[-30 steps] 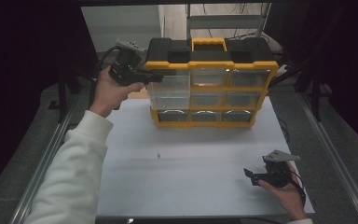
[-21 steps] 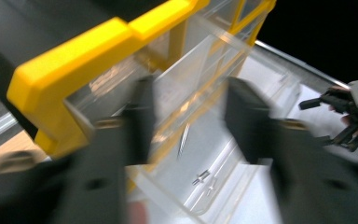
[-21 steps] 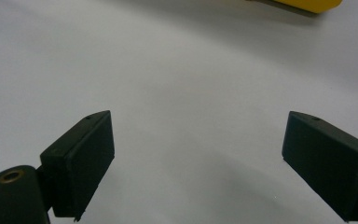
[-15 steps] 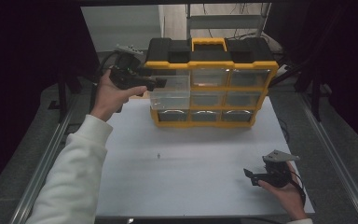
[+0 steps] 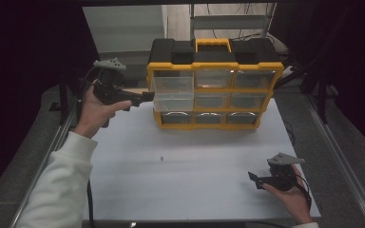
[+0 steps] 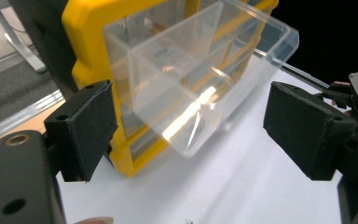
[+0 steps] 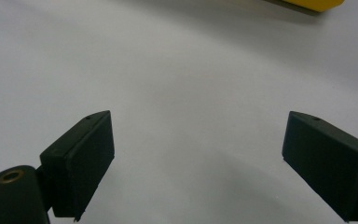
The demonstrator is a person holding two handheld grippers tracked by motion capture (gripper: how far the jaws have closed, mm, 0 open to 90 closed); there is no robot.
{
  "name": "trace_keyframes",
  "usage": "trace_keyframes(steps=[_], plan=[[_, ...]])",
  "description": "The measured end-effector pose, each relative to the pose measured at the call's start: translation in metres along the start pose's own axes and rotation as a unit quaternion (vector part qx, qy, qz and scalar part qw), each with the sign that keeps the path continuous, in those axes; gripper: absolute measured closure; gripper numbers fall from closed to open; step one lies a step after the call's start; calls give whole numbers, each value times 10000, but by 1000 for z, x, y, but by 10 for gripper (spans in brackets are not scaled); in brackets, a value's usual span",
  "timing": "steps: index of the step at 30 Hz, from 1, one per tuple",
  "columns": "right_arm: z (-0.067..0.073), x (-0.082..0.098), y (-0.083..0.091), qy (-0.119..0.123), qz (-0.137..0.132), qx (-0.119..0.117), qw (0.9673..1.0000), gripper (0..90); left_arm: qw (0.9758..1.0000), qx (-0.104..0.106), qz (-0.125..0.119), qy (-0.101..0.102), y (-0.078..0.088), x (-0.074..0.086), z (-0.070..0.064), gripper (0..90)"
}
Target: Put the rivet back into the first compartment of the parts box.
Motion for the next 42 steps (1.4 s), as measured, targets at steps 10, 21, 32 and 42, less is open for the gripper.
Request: trace_keyframes(steps=[10, 21, 32, 42], plan=[[1, 0, -1, 24, 16, 12, 10000, 93, 9999, -104, 96, 59, 2, 39, 6, 186], [1, 1, -2, 30, 40, 19, 10000, 93, 9989, -191, 404, 102, -11, 87, 8, 192], [2, 1, -2, 50, 45, 13, 10000, 93, 9973, -153, 716, 96, -29, 130, -6, 193], [1, 1, -3, 65, 65, 38, 10000, 93, 9935, -102, 1117, 179, -55, 163, -11, 198]])
Point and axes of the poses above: each handheld gripper's, and its own axes: y roughly backward along the jaws, x roughly out of its underside, z roughly to its left, the point moved 9 cm from there along -y, roughly forward along the jaws, and after that the axes turned 10 degrees about -x, right-handed, at the moved point
